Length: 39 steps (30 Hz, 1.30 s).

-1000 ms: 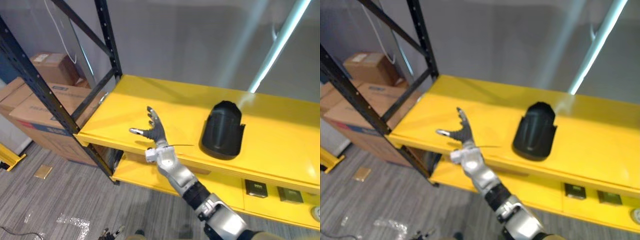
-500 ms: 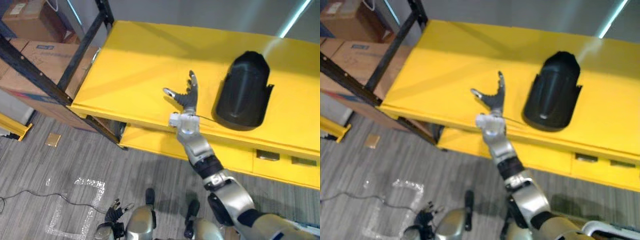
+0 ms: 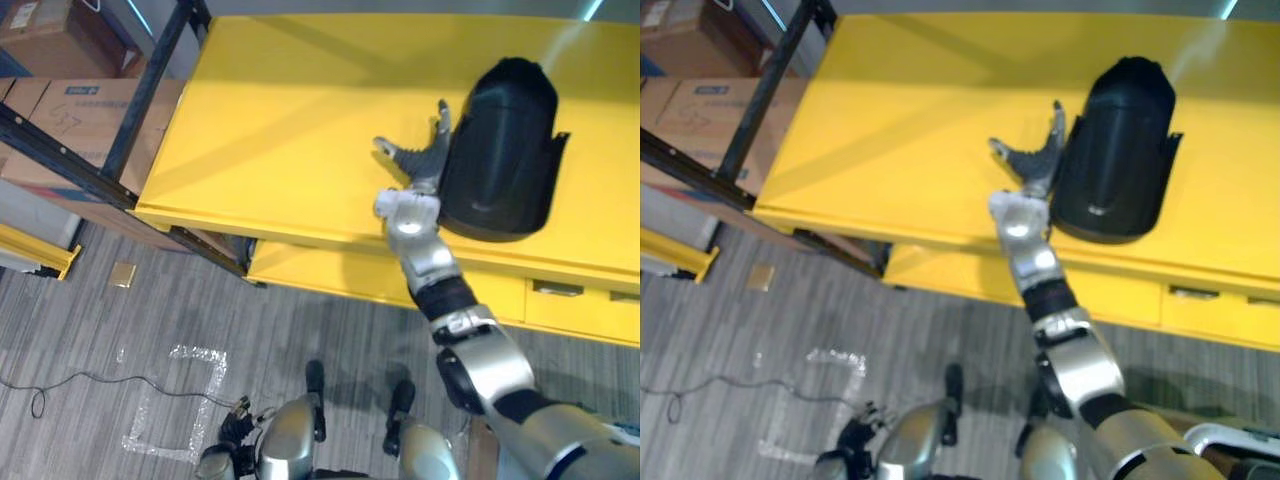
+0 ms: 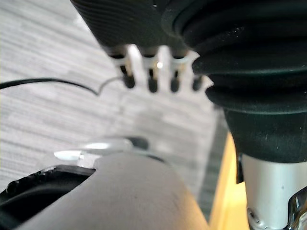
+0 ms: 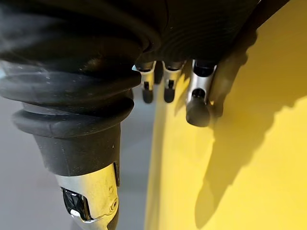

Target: Walk over and take plastic housings, then place them on the shelf

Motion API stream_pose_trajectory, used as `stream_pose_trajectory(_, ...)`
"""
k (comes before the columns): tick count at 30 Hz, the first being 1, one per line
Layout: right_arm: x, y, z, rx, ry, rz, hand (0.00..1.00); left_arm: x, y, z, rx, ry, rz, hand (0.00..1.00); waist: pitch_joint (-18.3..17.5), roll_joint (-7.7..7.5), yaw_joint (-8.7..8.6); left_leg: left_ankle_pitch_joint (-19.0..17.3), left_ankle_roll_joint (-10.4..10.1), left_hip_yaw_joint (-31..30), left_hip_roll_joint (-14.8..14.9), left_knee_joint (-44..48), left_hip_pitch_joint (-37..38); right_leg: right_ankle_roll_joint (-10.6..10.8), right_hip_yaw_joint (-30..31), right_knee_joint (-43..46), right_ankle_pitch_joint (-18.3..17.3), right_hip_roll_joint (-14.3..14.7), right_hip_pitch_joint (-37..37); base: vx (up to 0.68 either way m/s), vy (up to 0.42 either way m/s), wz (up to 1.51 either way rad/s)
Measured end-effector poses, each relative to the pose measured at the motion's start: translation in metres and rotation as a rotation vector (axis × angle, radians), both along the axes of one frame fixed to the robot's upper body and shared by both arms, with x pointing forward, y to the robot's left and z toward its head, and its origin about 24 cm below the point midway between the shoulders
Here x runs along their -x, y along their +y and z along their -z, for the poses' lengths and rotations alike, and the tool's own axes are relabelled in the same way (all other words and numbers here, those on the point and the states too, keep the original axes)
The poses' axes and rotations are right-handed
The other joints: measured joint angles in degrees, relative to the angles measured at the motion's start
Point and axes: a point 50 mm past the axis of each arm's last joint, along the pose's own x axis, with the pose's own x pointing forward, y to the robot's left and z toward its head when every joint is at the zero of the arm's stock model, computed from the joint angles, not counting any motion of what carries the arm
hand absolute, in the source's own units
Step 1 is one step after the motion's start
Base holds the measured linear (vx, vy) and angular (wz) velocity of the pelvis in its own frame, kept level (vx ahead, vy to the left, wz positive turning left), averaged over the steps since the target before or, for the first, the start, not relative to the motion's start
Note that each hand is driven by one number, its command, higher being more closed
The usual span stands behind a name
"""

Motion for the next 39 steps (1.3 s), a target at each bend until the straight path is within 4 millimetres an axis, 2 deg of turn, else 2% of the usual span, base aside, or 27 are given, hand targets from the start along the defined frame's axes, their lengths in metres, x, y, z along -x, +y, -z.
stream_pose_trajectory(5,-0.005,-0.028,-0.017,0.031,-0.028,0.076,0.00,-0.001,-0.005,0.000,0.025,-0.009,0.021,0.00,0.5,1.20,0.05,0.5,0.4,-0.1,-0.7,-0.6,-0.1,0.2,-0.1,1.4,-0.5,-0.8,-0.8,0.00,0.012,0.03)
stream_pose_trajectory(9,-0.007,-0.052,-0.023,0.046,-0.031,0.140,0.00,0.000,-0.006,0.000,0.024,-0.007,0.061,0.00,0.7,1.57,0.09,0.7,0.6,-1.3,-1.3,-0.9,-0.1,0.5,-0.7,2.6,-1.6,-1.6,-1.2,0.00,0.013,0.12)
stream_pose_trajectory(17,-0.006,-0.077,-0.045,0.084,-0.075,0.206,0.00,-0.001,-0.014,0.000,0.036,-0.011,0.102,0.00,1.6,3.60,0.67,1.3,0.8,-1.7,-1.9,-1.6,-0.1,0.6,-1.6,4.2,-2.0,-2.4,-1.8,0.00,0.011,0.05)
stream_pose_trajectory(22,-0.004,-0.096,-0.053,0.106,-0.078,0.261,0.00,-0.002,-0.014,-0.001,0.039,-0.018,0.106,0.00,1.5,3.76,1.50,1.5,0.8,-2.2,-2.0,-1.6,-0.7,0.6,-1.9,5.0,-2.7,-2.7,-2.8,-0.01,0.000,0.03)
stream_pose_trajectory(25,-0.004,-0.103,-0.062,0.110,-0.088,0.284,0.00,-0.003,-0.014,-0.002,0.052,-0.027,0.103,0.00,1.5,3.78,1.62,1.6,0.8,-2.6,-2.1,-1.6,-1.5,0.5,-2.1,5.9,-3.0,-3.0,-3.8,0.01,-0.002,0.08)
stream_pose_trajectory(29,-0.003,-0.110,-0.063,0.114,-0.083,0.323,0.00,-0.003,-0.014,-0.002,0.062,-0.029,0.101,0.00,1.5,3.84,1.81,1.7,0.8,-3.0,-2.1,-1.5,-1.5,0.5,-2.6,6.2,-3.3,-3.1,-3.8,0.02,-0.005,0.05)
stream_pose_trajectory(34,0.000,-0.115,-0.075,0.118,-0.136,0.341,0.00,-0.003,-0.019,-0.003,0.071,-0.042,0.120,0.00,1.8,4.97,2.04,1.8,0.9,-3.1,-2.2,-1.5,-1.9,0.5,-2.8,6.3,-3.3,-3.1,-3.8,0.00,0.000,0.00)
stream_pose_trajectory(37,0.000,-0.112,-0.078,0.132,-0.173,0.288,0.00,-0.004,-0.019,-0.003,0.071,-0.046,0.125,0.00,1.8,4.98,2.02,1.8,0.8,-3.1,-2.1,-1.5,-1.9,0.5,-2.8,6.3,-3.2,-2.9,-3.7,0.03,-0.012,-0.01)
stream_pose_trajectory(39,0.003,-0.099,-0.085,0.129,-0.264,0.211,0.00,-0.004,-0.019,-0.004,0.066,-0.049,0.133,0.00,1.8,4.98,1.97,1.8,0.8,-2.9,-1.8,-1.6,-1.6,0.5,-2.3,6.1,-3.1,-2.5,-3.4,0.04,-0.013,-0.06)
